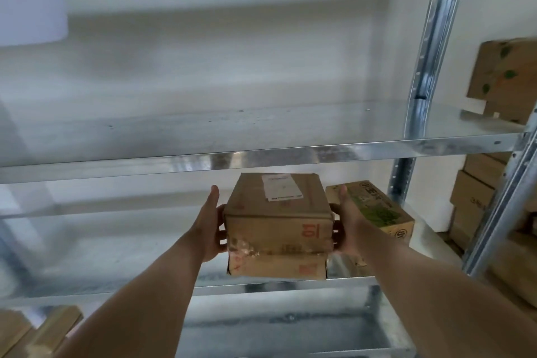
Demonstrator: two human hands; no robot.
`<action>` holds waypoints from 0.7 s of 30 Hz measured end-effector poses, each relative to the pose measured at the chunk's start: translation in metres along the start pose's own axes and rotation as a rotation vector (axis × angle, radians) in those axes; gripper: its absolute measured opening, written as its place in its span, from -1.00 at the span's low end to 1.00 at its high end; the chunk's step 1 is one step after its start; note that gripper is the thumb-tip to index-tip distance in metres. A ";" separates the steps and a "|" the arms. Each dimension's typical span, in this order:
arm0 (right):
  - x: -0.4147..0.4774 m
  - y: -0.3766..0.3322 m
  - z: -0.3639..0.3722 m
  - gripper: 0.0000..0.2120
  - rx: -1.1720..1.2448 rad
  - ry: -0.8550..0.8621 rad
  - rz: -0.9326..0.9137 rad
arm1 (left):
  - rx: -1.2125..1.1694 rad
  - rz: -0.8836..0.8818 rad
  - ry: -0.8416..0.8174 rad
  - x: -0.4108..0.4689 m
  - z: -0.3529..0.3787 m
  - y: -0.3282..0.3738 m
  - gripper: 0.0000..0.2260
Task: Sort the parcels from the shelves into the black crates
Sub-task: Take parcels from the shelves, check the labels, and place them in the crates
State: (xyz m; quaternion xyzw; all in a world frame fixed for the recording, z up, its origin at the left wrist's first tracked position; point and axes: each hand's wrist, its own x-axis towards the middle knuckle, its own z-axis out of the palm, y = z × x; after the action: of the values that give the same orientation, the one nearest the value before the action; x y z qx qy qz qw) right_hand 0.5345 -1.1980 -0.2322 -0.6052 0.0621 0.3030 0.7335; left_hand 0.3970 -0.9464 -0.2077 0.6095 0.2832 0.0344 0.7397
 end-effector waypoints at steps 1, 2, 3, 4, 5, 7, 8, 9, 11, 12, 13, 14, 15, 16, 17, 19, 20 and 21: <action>-0.002 0.000 0.001 -0.33 0.016 -0.004 -0.010 | -0.001 -0.002 -0.016 -0.001 0.000 0.000 -0.30; -0.004 0.000 0.001 -0.33 0.032 -0.007 -0.022 | 0.003 -0.003 -0.027 -0.003 0.000 0.000 -0.30; -0.005 -0.001 0.001 -0.33 0.042 -0.005 -0.029 | 0.003 -0.002 -0.029 -0.004 0.001 0.000 -0.31; -0.005 -0.001 0.000 -0.35 0.045 0.002 -0.032 | 0.002 0.002 -0.025 -0.006 0.002 0.000 -0.33; -0.006 -0.001 0.000 -0.37 0.038 0.007 -0.035 | -0.006 0.009 -0.017 -0.008 0.002 -0.002 -0.35; -0.007 0.000 0.001 -0.38 0.017 -0.011 -0.044 | -0.039 0.032 0.000 -0.013 0.001 -0.005 -0.38; -0.008 0.001 0.003 -0.38 0.006 -0.027 -0.048 | -0.059 0.038 0.010 -0.015 0.000 -0.007 -0.37; -0.009 0.003 0.006 -0.37 -0.007 -0.040 -0.046 | -0.077 0.041 0.020 -0.018 -0.002 -0.009 -0.37; -0.012 0.005 0.014 -0.38 -0.037 -0.067 -0.037 | -0.105 0.039 0.037 -0.024 -0.007 -0.012 -0.36; -0.013 0.007 0.018 -0.38 -0.053 -0.075 -0.033 | -0.109 0.035 0.046 -0.026 -0.010 -0.014 -0.37; -0.014 0.009 0.023 -0.38 -0.068 -0.078 -0.027 | -0.115 0.030 0.058 -0.028 -0.014 -0.017 -0.37; -0.015 0.011 0.028 -0.37 -0.085 -0.085 -0.022 | -0.120 0.029 0.072 -0.030 -0.019 -0.020 -0.37; -0.015 0.014 0.033 -0.36 -0.101 -0.097 -0.017 | -0.126 0.032 0.083 -0.032 -0.024 -0.022 -0.37; -0.015 0.018 0.041 -0.35 -0.118 -0.110 -0.014 | -0.128 0.036 0.099 -0.034 -0.029 -0.025 -0.36; -0.015 0.021 0.049 -0.35 -0.132 -0.126 -0.014 | -0.134 0.038 0.122 -0.037 -0.035 -0.028 -0.36; -0.016 0.027 0.068 -0.37 -0.159 -0.169 -0.012 | -0.162 0.040 0.147 -0.044 -0.050 -0.033 -0.36; -0.018 0.031 0.082 -0.41 -0.189 -0.196 -0.011 | -0.187 0.044 0.155 -0.048 -0.062 -0.035 -0.35; -0.019 0.034 0.091 -0.44 -0.218 -0.220 -0.009 | -0.209 0.049 0.158 -0.050 -0.070 -0.036 -0.34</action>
State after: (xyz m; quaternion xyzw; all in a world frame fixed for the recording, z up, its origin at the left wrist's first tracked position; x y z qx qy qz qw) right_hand 0.4762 -1.1178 -0.2282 -0.6446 -0.0546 0.3691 0.6673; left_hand 0.3119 -0.9135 -0.2283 0.5314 0.3204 0.1295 0.7735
